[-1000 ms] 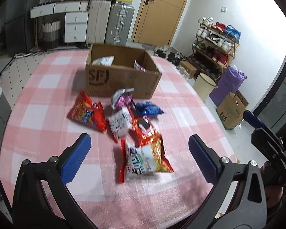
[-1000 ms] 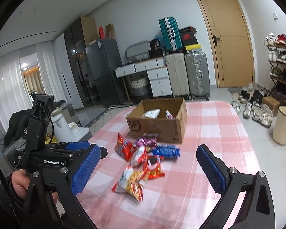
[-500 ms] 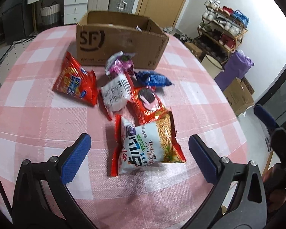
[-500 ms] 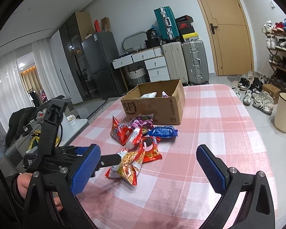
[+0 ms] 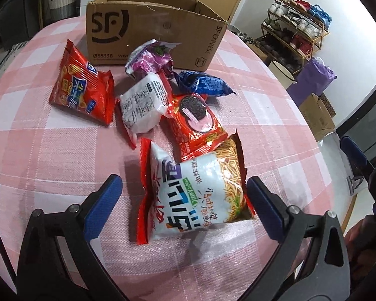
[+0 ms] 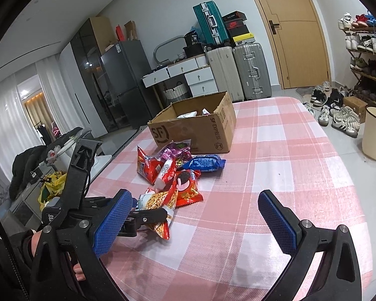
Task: Organize snacks
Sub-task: 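Grasp the white noodle bag with the left tool while the right grasps the red Oreo pack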
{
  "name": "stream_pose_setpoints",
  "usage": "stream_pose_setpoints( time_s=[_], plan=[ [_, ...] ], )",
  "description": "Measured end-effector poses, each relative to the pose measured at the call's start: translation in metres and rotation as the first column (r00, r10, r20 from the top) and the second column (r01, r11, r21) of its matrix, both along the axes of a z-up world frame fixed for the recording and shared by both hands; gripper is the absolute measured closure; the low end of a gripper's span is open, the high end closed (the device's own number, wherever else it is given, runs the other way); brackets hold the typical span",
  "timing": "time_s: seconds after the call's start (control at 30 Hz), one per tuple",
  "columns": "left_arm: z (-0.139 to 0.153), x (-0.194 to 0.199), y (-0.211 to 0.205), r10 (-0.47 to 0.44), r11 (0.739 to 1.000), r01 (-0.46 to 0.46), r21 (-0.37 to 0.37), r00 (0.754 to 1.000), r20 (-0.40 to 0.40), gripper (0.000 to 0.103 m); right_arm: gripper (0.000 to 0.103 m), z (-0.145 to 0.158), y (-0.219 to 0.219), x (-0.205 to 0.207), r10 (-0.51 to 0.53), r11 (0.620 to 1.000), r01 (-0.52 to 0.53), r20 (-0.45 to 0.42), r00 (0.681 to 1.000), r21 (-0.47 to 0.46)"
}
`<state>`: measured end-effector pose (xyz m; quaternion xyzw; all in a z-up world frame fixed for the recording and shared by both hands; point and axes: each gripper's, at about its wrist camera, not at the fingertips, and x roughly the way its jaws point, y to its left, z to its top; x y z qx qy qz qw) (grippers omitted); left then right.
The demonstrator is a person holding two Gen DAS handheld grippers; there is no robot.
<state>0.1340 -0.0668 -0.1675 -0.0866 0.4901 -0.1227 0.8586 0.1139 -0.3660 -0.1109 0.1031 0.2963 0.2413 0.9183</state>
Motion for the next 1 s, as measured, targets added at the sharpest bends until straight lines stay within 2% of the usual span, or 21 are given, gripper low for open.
stream_pose_setpoints(
  time_s=[0.07, 0.1, 0.13, 0.17, 0.27, 0.67, 0.83, 1.0],
  plan=[
    [-0.003, 0.002, -0.003, -0.013, 1.0, 0.013, -0.017, 1.0, -0.002, 0.012, 0.001, 0.0, 0.0, 0.0, 0.0, 1.0, 0.0, -0.002, 1.0, -0.001],
    [-0.005, 0.004, -0.004, -0.026, 0.999, 0.026, -0.034, 1.0, -0.006, 0.026, 0.001, -0.001, 0.0, 0.0, 0.0, 1.0, 0.0, -0.002, 1.0, -0.001],
    [-0.007, 0.005, -0.005, -0.036, 0.999, 0.035, -0.042, 0.999, -0.012, 0.033, 0.001, -0.001, 0.0, 0.0, 0.0, 1.0, 0.0, -0.002, 1.0, -0.001],
    [-0.009, 0.007, -0.006, -0.043, 0.998, 0.042, -0.046, 0.999, -0.014, 0.034, 0.001, -0.001, 0.001, -0.002, 0.0, 1.0, 0.0, -0.002, 1.0, -0.003],
    [-0.009, 0.009, -0.006, -0.048, 0.997, 0.047, -0.068, 0.999, -0.002, 0.047, 0.001, -0.002, 0.001, -0.002, 0.002, 1.0, -0.002, -0.005, 1.0, -0.003],
    [-0.007, 0.002, 0.013, -0.008, 0.996, 0.009, -0.091, 1.0, 0.018, 0.048, 0.001, -0.007, 0.003, -0.004, 0.002, 1.0, -0.002, -0.024, 1.0, -0.017],
    [0.001, -0.01, 0.029, 0.006, 0.996, -0.003, -0.088, 0.999, 0.036, 0.048, 0.001, -0.009, 0.008, -0.002, 0.005, 1.0, -0.006, -0.034, 0.999, -0.017],
    [0.006, -0.017, 0.051, 0.024, 0.993, -0.016, -0.115, 0.998, 0.065, 0.048, 0.001, -0.012, 0.015, 0.001, 0.023, 0.999, -0.024, -0.045, 0.999, -0.025]
  ],
)
